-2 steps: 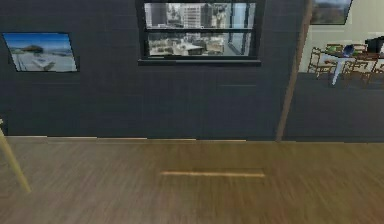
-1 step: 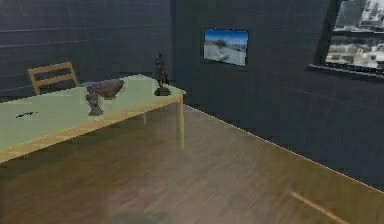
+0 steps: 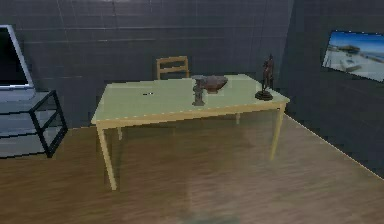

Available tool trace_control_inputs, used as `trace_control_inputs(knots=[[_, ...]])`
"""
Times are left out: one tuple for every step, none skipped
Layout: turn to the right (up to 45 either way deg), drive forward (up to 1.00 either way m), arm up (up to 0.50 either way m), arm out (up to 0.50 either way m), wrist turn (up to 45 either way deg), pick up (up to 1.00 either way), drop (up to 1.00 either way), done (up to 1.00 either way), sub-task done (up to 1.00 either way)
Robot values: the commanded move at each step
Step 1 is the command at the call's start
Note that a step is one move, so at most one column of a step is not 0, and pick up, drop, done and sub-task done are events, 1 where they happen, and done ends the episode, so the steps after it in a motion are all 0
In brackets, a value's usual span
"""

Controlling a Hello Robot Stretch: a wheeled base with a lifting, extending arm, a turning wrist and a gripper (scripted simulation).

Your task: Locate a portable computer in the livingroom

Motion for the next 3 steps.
trace_control_inputs(knots=[[0.0,0.15,0.0,0.0,0.0,0.0,0.0,0.0,0.0],[-45.0,0.0,0.0,0.0,0.0,0.0,0.0,0.0,0.0],[-12.0,0.0,0.0,0.0,0.0,0.0,0.0,0.0,0.0]])
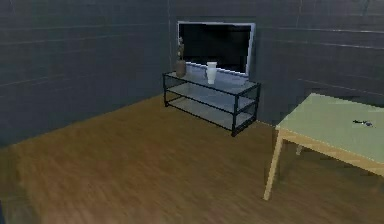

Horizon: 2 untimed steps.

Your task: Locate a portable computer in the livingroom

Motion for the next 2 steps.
trace_control_inputs(knots=[[0.0,0.45,0.0,0.0,0.0,0.0,0.0,0.0,0.0],[-45.0,0.0,0.0,0.0,0.0,0.0,0.0,0.0,0.0]])
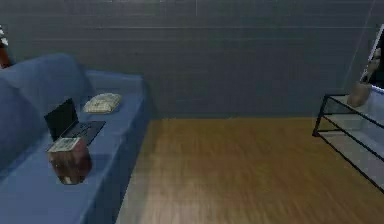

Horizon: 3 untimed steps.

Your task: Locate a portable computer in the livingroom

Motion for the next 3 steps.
trace_control_inputs(knots=[[0.0,0.6,0.0,0.0,0.0,0.0,0.0,0.0,0.0],[-45.0,0.0,0.0,0.0,0.0,0.0,0.0,0.0,0.0],[0.0,0.0,0.0,0.0,0.0,0.0,0.0,1.0,0.0]])
